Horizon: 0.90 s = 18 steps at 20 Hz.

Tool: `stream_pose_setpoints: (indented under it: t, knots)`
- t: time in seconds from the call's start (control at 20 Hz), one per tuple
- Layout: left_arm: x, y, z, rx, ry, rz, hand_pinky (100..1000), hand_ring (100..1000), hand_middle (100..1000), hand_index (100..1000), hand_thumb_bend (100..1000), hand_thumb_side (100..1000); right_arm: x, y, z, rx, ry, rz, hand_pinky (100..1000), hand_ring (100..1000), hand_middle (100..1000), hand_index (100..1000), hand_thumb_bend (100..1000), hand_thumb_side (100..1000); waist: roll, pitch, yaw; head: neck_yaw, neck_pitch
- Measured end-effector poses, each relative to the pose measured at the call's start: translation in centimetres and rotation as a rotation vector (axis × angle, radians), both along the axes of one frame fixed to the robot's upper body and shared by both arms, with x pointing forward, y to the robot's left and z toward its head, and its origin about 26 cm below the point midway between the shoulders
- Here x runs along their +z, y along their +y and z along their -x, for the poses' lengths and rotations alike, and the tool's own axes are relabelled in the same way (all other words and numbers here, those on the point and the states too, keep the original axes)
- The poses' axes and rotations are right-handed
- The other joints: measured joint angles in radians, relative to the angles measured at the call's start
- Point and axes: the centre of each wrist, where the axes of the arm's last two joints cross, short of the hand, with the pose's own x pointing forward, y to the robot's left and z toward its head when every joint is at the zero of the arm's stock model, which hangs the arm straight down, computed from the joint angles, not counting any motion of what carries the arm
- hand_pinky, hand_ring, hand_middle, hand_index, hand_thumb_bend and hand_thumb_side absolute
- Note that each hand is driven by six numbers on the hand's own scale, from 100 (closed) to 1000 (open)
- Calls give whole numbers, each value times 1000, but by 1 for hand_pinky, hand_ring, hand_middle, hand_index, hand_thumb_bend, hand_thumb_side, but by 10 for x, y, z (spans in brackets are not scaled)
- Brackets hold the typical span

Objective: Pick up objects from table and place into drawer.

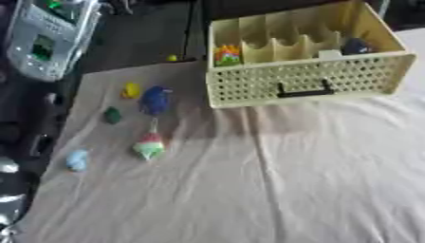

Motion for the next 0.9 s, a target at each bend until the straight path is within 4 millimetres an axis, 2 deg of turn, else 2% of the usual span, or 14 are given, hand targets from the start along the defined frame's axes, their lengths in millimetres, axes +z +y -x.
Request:
stream_pose_setpoints:
  t: [0.2,0.3,0.45,0.55,0.65,0.75,0.85,0.9]
  knots:
    - [-18,18,33,-18,-58,86,627,755,701,962,100,870,10,-6,3,-25,86,217,401,449,427,745,100,772,-36,-2,24,-28,13]
    - [-32,25,41,-20,-76,133,632,758,705,963,100,876,17,-11,5,-45,133,357,398,454,444,742,100,808,-54,-6,37,-37,17]
    - [-52,36,44,-21,-120,176,642,764,712,964,100,868,29,-18,8,-66,210,575,394,471,476,739,100,876,-76,-9,55,-42,23]
    - [-64,41,43,-26,-158,191,655,771,720,967,134,861,35,-21,11,-69,262,729,388,480,493,736,100,916,-92,-15,68,-41,26]
    - [-77,45,40,-32,-184,206,658,770,716,965,109,876,41,-23,12,-68,317,883,363,473,513,745,100,964,-106,-21,83,-41,30]
    - [-90,47,38,-36,-183,218,657,768,712,964,100,893,48,-23,13,-68,366,1021,273,441,533,764,100,943,-115,-22,91,-41,30]
    - [-104,47,36,-37,-161,228,655,765,707,964,100,914,52,-24,15,-67,420,1150,192,381,526,775,100,877,-125,-22,98,-43,29]
    - [-110,47,36,-38,-146,234,653,763,704,963,100,916,52,-24,15,-65,445,1215,182,379,517,765,100,800,-130,-22,101,-44,29]
